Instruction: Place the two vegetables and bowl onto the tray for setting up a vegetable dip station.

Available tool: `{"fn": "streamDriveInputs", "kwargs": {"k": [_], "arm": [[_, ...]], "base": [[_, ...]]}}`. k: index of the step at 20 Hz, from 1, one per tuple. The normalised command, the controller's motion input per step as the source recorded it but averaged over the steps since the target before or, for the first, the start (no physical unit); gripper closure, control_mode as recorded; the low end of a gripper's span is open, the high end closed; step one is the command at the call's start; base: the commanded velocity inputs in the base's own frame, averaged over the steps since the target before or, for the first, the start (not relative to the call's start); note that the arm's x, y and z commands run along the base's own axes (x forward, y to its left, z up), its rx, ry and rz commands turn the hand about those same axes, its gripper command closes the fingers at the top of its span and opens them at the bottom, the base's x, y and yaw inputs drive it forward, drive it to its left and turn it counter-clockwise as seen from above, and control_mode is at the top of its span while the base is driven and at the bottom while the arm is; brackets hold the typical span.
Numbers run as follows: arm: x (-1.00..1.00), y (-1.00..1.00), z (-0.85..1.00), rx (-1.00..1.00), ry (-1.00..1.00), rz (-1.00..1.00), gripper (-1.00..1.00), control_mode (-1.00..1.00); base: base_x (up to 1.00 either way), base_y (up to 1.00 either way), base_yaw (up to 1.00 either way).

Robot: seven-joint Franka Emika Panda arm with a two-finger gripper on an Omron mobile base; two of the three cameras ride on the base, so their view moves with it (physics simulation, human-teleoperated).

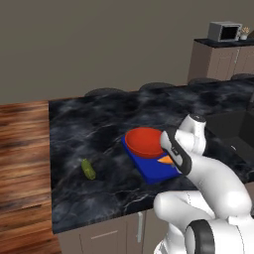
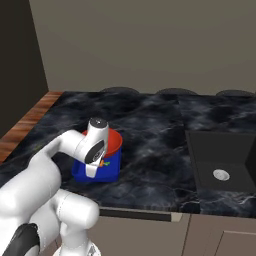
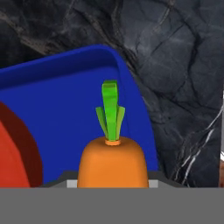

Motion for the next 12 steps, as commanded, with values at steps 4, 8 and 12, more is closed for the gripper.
{"fn": "streamDriveInputs", "kwargs": {"k": [4,8,12], "arm": [[0.08,0.0,-0.06,0.0,0.0,0.0,1.0,-1.0],[0.1,0.0,-0.08,0.0,0.02,0.0,1.0,-1.0],[0.14,0.02,-0.07,0.0,0.01,0.0,1.0,-1.0]], "base": [[0.0,0.0,0.0],[0.0,0.0,0.0],[0.0,0.0,0.0]]}}
